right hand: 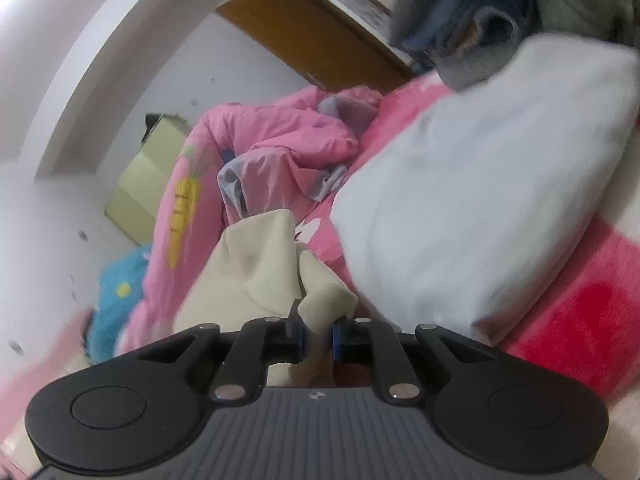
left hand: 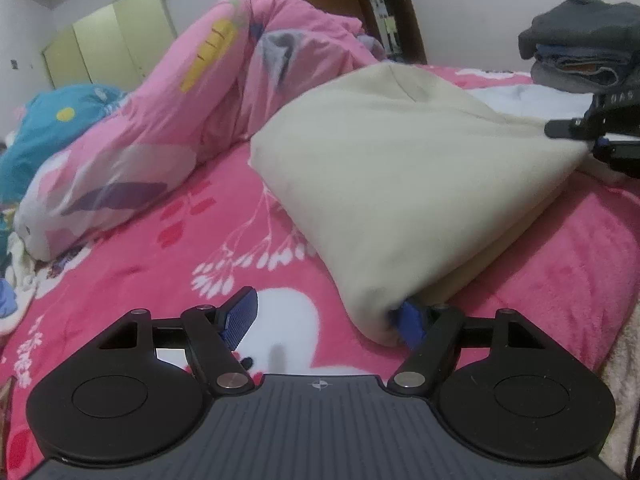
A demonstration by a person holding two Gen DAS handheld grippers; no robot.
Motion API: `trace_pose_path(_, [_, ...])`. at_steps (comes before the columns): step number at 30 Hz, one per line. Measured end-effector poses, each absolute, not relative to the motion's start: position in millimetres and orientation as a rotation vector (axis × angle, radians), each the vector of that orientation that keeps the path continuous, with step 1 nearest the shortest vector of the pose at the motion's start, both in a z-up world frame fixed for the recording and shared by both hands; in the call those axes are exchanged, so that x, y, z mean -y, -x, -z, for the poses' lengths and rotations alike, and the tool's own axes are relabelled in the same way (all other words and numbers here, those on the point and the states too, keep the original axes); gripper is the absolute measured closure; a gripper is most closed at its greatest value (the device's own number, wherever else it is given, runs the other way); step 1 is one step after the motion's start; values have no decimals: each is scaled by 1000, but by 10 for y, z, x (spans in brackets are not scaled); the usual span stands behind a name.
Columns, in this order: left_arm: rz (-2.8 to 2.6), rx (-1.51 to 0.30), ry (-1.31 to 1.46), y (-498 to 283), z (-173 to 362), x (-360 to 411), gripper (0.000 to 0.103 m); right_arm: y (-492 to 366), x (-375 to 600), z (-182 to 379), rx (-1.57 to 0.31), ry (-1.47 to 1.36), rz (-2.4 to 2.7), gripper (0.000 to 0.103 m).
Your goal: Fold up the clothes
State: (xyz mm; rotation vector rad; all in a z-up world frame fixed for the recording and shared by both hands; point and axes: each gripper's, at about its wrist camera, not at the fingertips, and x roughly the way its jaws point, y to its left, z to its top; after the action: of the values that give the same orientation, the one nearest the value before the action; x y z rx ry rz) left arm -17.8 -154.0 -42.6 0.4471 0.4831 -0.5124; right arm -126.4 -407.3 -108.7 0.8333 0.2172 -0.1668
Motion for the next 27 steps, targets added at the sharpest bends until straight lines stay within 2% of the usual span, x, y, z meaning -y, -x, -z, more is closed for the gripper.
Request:
trace_pose_path(3, [530, -536, -379, 105, 435, 1476, 28, 1236, 4019, 1068, -254, -731, 179, 91])
trace_pose_path(5, [538, -557, -347, 76, 438, 1446, 28, 1249, 3988, 966, -280, -684, 174, 88])
trace_pose_path(7, [539, -563, -330, 71, 441, 1429, 28, 1298, 3941, 828, -293, -633, 174, 77])
trace_pose_path(10, [540, -574, -301, 60, 455, 1400, 28, 1444, 3807, 555, -268, -523, 216, 72])
trace_pose_path(14, [541, -586, -269, 51, 468, 1368, 28, 1552, 3558, 155, -199, -322, 325, 76])
trace_pose_path(16, [539, -588, -261, 56, 472, 1359, 28, 1545, 3413, -17, -140, -251, 299, 83])
trace_pose_path(19, [534, -593, -245, 52, 477, 1338, 28, 1340, 3184, -82, -156, -163, 207, 93])
trace_pose_path(22, [523, -603, -221, 43, 491, 1301, 28, 1061, 3142, 218, -289, -184, 151, 97])
trace_pose_path(24, [528, -620, -191, 20, 511, 1257, 27, 851, 3201, 650, -450, -194, 175, 102])
trace_pose_path(27, [541, -650, -144, -30, 535, 1179, 26, 879, 3393, 869, -430, -336, 171, 103])
